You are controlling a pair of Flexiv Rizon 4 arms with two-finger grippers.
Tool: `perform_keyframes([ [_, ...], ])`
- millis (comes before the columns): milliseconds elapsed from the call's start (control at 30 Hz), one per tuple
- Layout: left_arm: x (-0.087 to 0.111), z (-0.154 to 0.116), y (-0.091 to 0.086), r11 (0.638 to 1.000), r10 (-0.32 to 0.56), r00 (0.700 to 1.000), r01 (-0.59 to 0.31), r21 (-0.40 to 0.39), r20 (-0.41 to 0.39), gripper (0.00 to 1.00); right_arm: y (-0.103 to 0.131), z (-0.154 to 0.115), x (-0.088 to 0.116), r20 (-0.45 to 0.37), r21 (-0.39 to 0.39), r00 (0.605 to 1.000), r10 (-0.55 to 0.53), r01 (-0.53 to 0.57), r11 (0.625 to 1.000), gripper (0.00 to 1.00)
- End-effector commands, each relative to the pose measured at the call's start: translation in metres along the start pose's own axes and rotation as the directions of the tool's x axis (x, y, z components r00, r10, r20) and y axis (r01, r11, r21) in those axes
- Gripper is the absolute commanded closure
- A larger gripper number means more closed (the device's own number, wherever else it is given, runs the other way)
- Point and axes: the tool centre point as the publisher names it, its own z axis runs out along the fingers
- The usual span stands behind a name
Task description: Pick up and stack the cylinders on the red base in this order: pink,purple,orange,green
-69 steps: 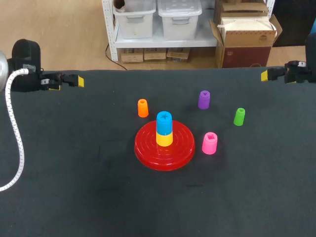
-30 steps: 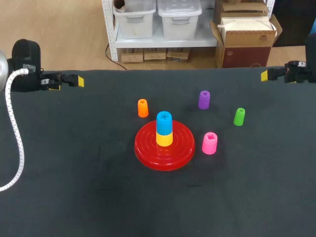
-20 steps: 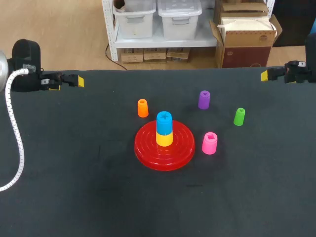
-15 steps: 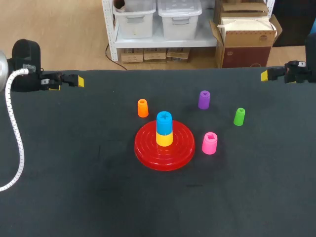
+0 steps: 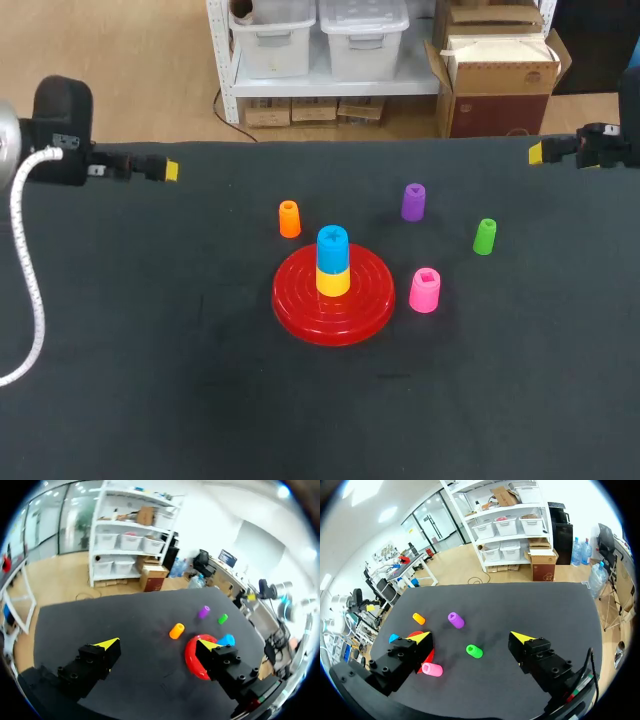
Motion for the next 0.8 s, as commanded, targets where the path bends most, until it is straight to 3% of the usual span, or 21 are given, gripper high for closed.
perform_keyframes([
  [33,0.015,-0.028,0.0,0.763,0.402,0.871,-0.489,0.423,0.282,0.0,0.0,0.0,0.0,0.0,-0.001,1.0,-0.001,0.001,1.0,0.0],
  [200,0.022,-0.044,-0.01,0.583,0.495,0.794,-0.605,0.542,0.354,0.0,0.0,0.0,0.0,0.0,-0.001,1.0,-0.001,0.001,1.0,0.0],
  [233,0.022,-0.048,-0.013,0.558,0.492,0.79,-0.609,0.563,0.366,0.0,0.0,0.0,0.0,0.0,-0.001,1.0,-0.001,0.001,1.0,0.0],
  [333,0.02,-0.049,-0.018,0.553,0.487,0.79,-0.609,0.569,0.373,0.0,0.0,0.0,0.0,0.0,-0.001,1.0,-0.001,0.001,1.0,0.0],
  [600,0.019,-0.044,-0.024,0.578,0.485,0.784,-0.619,0.532,0.387,0.0,0.0,0.0,0.0,0.0,-0.001,1.0,-0.001,0.001,1.0,0.0],
  [767,0.021,-0.046,-0.026,0.561,0.502,0.771,-0.636,0.53,0.392,0.0,0.0,0.0,0.0,0.0,-0.001,1.0,-0.001,0.001,1.0,0.0],
  [800,0.021,-0.047,-0.026,0.553,0.521,0.756,-0.653,0.517,0.396,0.0,0.0,0.0,0.0,0.0,-0.001,1.0,-0.001,0.001,1.0,0.0],
])
